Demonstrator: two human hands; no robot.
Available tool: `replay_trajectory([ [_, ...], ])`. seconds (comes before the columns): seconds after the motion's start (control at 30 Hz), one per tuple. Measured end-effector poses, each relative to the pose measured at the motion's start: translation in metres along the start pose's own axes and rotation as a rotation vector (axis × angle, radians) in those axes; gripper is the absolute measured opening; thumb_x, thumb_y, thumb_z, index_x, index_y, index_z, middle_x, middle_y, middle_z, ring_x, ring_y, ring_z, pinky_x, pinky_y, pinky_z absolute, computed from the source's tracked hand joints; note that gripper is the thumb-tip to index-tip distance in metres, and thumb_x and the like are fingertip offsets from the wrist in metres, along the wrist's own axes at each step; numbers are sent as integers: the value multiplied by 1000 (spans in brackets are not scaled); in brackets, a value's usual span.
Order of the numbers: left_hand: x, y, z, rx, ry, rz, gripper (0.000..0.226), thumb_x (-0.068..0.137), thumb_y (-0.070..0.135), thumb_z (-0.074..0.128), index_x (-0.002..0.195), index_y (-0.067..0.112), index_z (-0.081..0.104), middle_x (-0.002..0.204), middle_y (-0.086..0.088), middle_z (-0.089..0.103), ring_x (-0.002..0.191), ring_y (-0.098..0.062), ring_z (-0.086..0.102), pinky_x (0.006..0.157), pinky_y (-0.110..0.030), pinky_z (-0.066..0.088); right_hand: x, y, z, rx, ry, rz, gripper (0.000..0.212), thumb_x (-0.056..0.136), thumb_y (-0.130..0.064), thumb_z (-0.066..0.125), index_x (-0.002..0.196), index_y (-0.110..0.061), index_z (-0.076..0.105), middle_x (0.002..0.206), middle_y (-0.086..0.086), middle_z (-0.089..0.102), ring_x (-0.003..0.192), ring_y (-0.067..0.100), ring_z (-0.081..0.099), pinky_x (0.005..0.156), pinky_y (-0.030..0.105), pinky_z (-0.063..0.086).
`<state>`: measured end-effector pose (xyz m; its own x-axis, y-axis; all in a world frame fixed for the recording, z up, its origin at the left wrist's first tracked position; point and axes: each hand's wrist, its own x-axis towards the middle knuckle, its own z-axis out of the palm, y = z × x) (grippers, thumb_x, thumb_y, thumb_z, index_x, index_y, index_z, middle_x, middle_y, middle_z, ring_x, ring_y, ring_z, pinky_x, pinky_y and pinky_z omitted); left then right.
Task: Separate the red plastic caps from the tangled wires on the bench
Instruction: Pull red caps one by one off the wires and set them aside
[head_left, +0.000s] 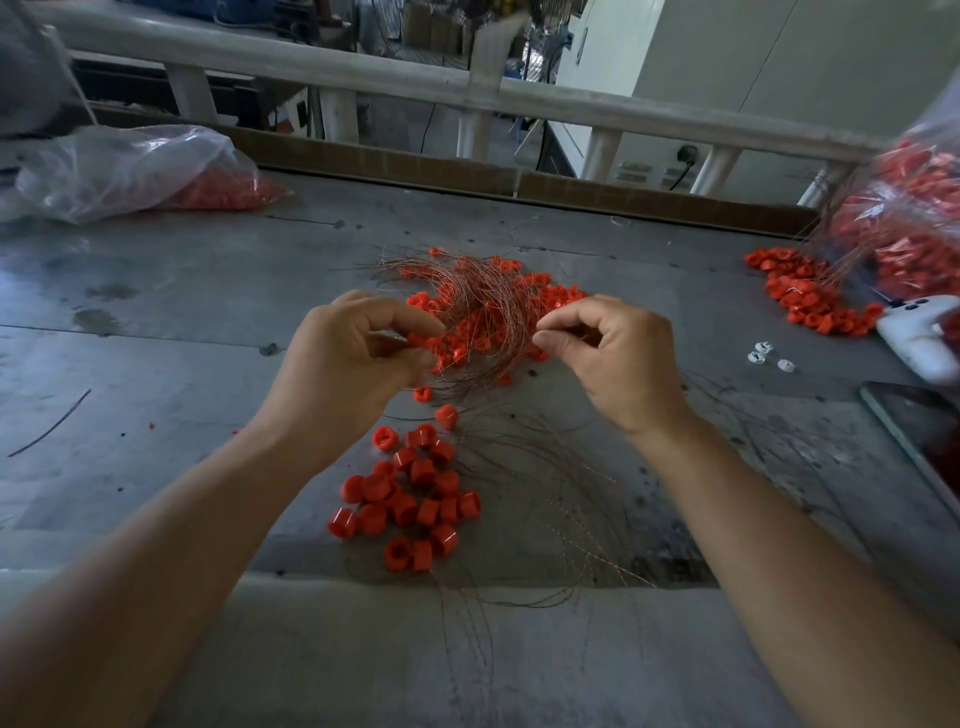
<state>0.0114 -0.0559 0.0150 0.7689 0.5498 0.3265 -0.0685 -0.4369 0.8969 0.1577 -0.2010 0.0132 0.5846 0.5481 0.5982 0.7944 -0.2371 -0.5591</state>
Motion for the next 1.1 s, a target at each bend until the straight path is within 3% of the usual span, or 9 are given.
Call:
replay_trajectory([
  [0.17, -3, 5, 2, 87, 9, 60, 33, 72, 4, 73, 71, 35, 64, 81, 7, 65, 72, -16, 65, 75, -31, 56, -2, -8, -4, 95, 86, -16, 14, 70, -13, 75, 82, -7, 72, 74, -9, 61, 70, 2, 59, 67, 5, 45],
  [0.3, -6, 9, 4, 168, -4, 148, 35, 72, 5, 72, 75, 38, 63, 79, 8, 65, 69, -9, 62, 71, -27, 56, -4, -23, -7, 166, 121, -119, 13, 70, -17, 73, 81, -14, 69, 76, -7, 61, 67, 9, 59, 64, 14, 48],
  [0.5, -13, 17, 13, 69, -106, 210, 17, 68, 39, 64, 86, 41, 64, 74, 17, 64, 65, -2, 59, 59, -15, 50, -16, -46, 2, 318, -27, -135, 14, 68, -20, 74, 79, -23, 65, 81, -9, 58, 80, 15, 57, 65, 19, 44],
  [0.6, -13, 17, 15, 87, -142, 256, 15, 72, 29, 69, 86, 27, 69, 72, 11, 63, 68, -6, 56, 57, -16, 47, -20, -52, 6, 339, -71, -166, 14, 68, -20, 74, 79, -22, 66, 81, -8, 58, 82, 13, 56, 65, 17, 43],
  [0.67, -13, 16, 15, 46, -127, 226, 14, 70, 18, 74, 81, 26, 69, 70, 9, 63, 66, -5, 56, 57, -17, 47, -21, -52, 5, 348, -80, -190, 19, 69, -21, 72, 86, -22, 65, 84, -8, 59, 81, 11, 56, 66, 19, 44],
  [0.77, -14, 20, 15, -131, -119, 146, 12, 61, 28, 66, 71, 27, 72, 68, 11, 66, 65, -2, 57, 56, -14, 46, -22, -51, 4, 403, -179, -94, 42, 73, -26, 69, 112, -27, 53, 98, -13, 59, 94, 2, 57, 83, 16, 45],
  [0.83, -14, 22, 15, -268, -103, 87, 17, 58, 28, 65, 71, 20, 73, 69, 8, 66, 60, -2, 56, 52, -12, 44, -22, -49, 4, 428, -278, -54, 50, 75, -25, 69, 119, -27, 46, 103, -17, 57, 101, -3, 55, 89, 10, 41],
  [0.97, -14, 23, 14, -312, -105, 35, 16, 59, 24, 67, 74, 21, 71, 70, -1, 64, 58, -8, 53, 47, -16, 42, -24, -46, 5, 410, -260, -96, 50, 72, -13, 71, 114, -26, 48, 92, -18, 56, 86, -7, 57, 76, 7, 45],
  [1.1, -12, 24, 12, -402, -128, -23, 12, 58, 25, 67, 67, 23, 75, 63, 6, 67, 53, -4, 51, 45, -16, 42, -21, -46, 2, 347, -146, -173, 36, 75, -4, 70, 105, -19, 57, 80, -16, 57, 76, -3, 59, 68, 9, 46],
])
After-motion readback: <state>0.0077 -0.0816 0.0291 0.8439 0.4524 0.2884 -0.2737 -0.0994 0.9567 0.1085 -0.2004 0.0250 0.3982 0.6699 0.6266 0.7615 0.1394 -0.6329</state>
